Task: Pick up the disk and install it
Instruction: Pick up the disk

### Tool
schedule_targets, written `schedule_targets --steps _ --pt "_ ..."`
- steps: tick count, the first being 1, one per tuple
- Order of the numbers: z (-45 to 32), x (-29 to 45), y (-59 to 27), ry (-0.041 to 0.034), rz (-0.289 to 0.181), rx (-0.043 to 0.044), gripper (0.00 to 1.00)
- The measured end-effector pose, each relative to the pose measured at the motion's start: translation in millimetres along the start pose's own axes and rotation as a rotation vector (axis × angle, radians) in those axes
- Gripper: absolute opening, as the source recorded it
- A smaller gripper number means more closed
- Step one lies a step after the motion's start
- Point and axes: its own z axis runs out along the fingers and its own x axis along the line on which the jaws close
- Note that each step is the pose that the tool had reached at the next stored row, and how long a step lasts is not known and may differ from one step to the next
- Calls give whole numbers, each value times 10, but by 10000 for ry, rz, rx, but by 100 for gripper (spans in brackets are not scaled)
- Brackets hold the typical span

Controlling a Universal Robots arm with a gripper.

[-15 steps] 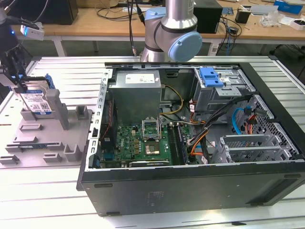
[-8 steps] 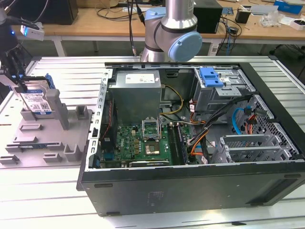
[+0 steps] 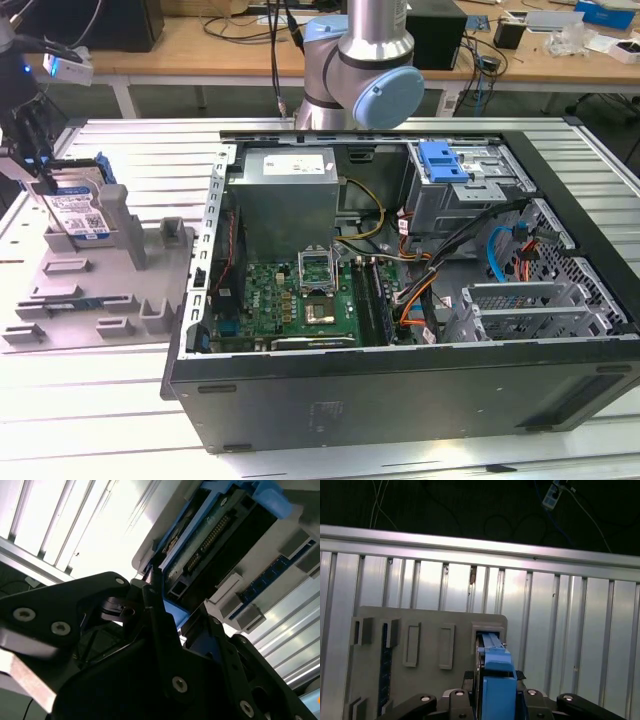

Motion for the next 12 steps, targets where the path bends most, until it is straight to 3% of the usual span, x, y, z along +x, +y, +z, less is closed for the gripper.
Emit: schedule_targets --steps 12 --pt "7 5 0 0 0 0 38"
